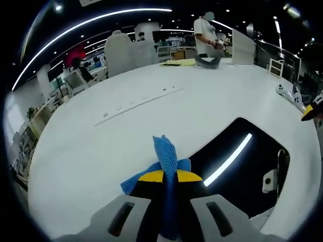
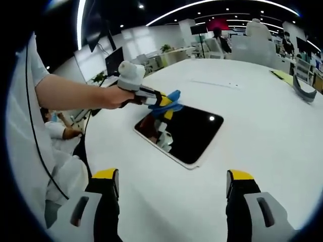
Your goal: Wipe the mirror surface with the cleaning cloth until all visible marks leave the cleaned area.
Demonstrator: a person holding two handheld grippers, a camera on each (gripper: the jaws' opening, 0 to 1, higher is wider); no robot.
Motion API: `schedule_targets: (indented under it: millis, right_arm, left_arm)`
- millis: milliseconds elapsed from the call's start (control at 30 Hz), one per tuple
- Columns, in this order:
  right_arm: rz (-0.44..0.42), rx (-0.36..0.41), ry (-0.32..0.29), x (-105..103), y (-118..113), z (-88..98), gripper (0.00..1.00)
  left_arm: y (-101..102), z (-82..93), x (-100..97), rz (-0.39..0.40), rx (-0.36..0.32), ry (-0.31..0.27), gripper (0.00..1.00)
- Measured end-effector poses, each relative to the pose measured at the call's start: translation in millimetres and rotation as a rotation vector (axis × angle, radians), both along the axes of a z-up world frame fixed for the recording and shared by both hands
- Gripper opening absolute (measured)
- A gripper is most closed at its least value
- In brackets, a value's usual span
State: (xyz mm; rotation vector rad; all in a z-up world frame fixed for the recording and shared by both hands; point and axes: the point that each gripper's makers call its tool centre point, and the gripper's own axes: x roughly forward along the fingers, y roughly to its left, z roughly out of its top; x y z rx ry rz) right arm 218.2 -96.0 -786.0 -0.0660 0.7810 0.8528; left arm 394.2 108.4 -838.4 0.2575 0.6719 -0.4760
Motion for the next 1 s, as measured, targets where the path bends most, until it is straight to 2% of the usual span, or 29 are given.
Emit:
schedule_targets:
  millis: [500, 633, 767, 1000]
  right_arm:
    - [-0.014, 0.013, 0.001, -6.0, -3.0, -0.8, 0.87]
    - [-0.033, 0.033, 0.004, -4.0, -4.7, 1.3, 0.87]
    - [-0.045, 0.032, -0.016, 0.3, -7.6, 4.2, 0.88]
    - [-0.047, 0.029, -0.012, -0.1, -10.2, 2.8, 0.88]
  left_arm:
    - [-27.1, -2.0, 3.4, -0.035, -0.005, -0.003, 0.04]
    - [-36.0, -1.6, 3.0, -0.048, -0.007, -0.008, 0.04]
    - [-43.7, -1.2, 3.3, -0.059, -0.004, -0.006, 0.04]
    - [-62.3, -1.7, 1.8, -0.092, -0.001, -0.004, 0.04]
